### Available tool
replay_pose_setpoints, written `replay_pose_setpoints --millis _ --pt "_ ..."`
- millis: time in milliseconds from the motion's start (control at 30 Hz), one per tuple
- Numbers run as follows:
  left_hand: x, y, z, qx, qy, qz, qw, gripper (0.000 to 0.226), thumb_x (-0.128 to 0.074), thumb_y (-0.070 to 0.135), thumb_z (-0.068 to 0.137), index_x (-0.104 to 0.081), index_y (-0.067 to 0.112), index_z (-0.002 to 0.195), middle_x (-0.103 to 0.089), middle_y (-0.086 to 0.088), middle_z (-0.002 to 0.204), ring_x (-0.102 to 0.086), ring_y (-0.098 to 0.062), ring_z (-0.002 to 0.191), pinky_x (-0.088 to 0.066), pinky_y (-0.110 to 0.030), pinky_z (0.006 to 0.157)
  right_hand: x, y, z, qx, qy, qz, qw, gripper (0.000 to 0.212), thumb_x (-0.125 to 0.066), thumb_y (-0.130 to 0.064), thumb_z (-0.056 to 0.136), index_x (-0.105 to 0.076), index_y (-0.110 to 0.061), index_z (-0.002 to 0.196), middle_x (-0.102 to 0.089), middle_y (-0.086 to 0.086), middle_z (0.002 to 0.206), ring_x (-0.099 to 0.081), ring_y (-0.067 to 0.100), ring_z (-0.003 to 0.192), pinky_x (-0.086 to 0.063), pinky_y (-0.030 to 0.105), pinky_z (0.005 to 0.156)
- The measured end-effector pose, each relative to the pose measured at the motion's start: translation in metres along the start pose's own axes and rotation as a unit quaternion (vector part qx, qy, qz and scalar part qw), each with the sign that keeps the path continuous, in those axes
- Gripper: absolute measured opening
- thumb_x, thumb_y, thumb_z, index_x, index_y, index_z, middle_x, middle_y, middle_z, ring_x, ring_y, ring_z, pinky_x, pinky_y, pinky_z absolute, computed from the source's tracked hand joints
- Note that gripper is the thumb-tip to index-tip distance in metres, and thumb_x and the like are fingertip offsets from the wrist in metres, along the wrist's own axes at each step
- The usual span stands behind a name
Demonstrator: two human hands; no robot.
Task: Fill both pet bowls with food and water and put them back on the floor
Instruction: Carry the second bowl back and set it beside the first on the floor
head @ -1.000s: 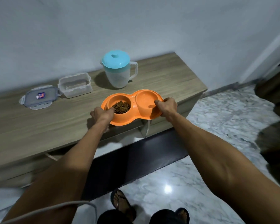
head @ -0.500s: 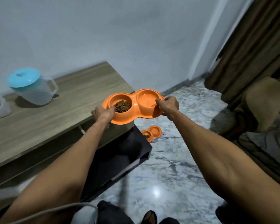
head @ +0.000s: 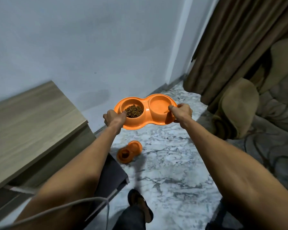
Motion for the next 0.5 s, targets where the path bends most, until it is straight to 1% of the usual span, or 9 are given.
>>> replay_pose_setpoints --millis 33,133,167,233,300,367,433,500 --pt "-0.016 0.008 0.013 0.003 -0.002 0.005 1.0 0.046 -0.071 0.039 0.08 -0.063 -0.001 0.1 -0.058 -0.023 0.119 -0.063 -0.042 0.095 -0.058 -0.047 0.079 0.002 -0.002 0.019 -0.004 0.005 -0.002 1.0 0.028 -0.07 -0.027 0.081 -0.061 -0.008 0.1 -0.057 0.011 0.098 -0.062 0.033 0.09 -0.061 0.051 0.077" --pt "-0.061 0.031 0.046 0.007 -0.008 0.013 1.0 0.052 -0.07 0.042 0.078 -0.065 -0.003 0.103 -0.06 -0.026 0.117 -0.065 -0.043 0.096 -0.056 -0.046 0.079 0.005 -0.004 0.077 -0.015 0.018 -0.005 1.0 0.029 -0.071 -0.028 0.079 -0.058 -0.012 0.098 -0.058 0.01 0.097 -0.064 0.034 0.095 -0.06 0.052 0.079" --pt "-0.076 0.036 0.058 0.01 -0.013 0.013 1.0 0.055 -0.07 0.044 0.078 -0.065 -0.004 0.104 -0.061 -0.027 0.116 -0.065 -0.043 0.095 -0.057 -0.047 0.079 0.004 -0.004 0.097 -0.019 0.022 0.002 1.0 0.034 -0.072 -0.029 0.077 -0.06 -0.011 0.103 -0.059 0.011 0.099 -0.064 0.034 0.097 -0.059 0.052 0.081" --pt "-0.102 0.043 0.079 0.017 -0.016 0.019 1.0 0.057 -0.068 0.046 0.076 -0.066 -0.003 0.104 -0.062 -0.026 0.113 -0.066 -0.042 0.092 -0.057 -0.048 0.079 -0.001 0.001 0.134 -0.031 0.025 0.006 0.999 0.053 -0.072 -0.033 0.073 -0.061 -0.008 0.118 -0.062 0.012 0.107 -0.064 0.034 0.1 -0.058 0.052 0.084" --pt "-0.124 0.041 0.1 0.028 -0.011 0.031 0.999 0.053 -0.068 0.046 0.075 -0.067 0.0 0.102 -0.064 -0.023 0.111 -0.066 -0.039 0.092 -0.058 -0.048 0.081 -0.014 0.009 0.167 -0.039 0.011 0.001 0.999 0.061 -0.071 -0.035 0.071 -0.059 -0.009 0.126 -0.061 0.011 0.11 -0.064 0.033 0.101 -0.058 0.051 0.084" --pt "-0.141 0.04 0.116 0.034 0.003 0.032 0.999 0.05 -0.069 0.043 0.075 -0.068 0.001 0.103 -0.065 -0.023 0.11 -0.064 -0.038 0.098 -0.056 -0.047 0.085 -0.029 0.019 0.199 -0.037 -0.002 -0.009 0.999 0.062 -0.071 -0.035 0.072 -0.059 -0.009 0.126 -0.061 0.009 0.107 -0.065 0.032 0.1 -0.059 0.05 0.083" --pt "-0.164 0.032 0.136 0.036 0.013 0.039 0.999 0.052 -0.068 0.042 0.077 -0.067 -0.002 0.106 -0.066 -0.024 0.109 -0.061 -0.039 0.107 -0.053 -0.047 0.09 -0.046 0.028 0.231 -0.03 -0.012 -0.018 0.999 0.062 -0.07 -0.035 0.072 -0.059 -0.008 0.127 -0.065 0.011 0.109 -0.066 0.032 0.098 -0.058 0.05 0.084" --pt "-0.19 0.018 0.156 0.052 0.016 0.033 0.998 0.057 -0.065 0.047 0.071 -0.069 -0.002 0.101 -0.067 -0.025 0.105 -0.063 -0.038 0.105 -0.053 -0.042 0.085 -0.066 0.04 0.265 -0.022 -0.03 -0.03 0.999 0.06 -0.07 -0.033 0.074 -0.059 -0.007 0.127 -0.066 0.009 0.103 -0.066 0.031 0.096 -0.058 0.05 0.085"
Point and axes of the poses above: each hand's wrist, its own z-axis towards the middle knuckle, its own x-axis out of the back of the hand, y = z × x, the point moved 8 cm from there along z, towards the middle knuckle
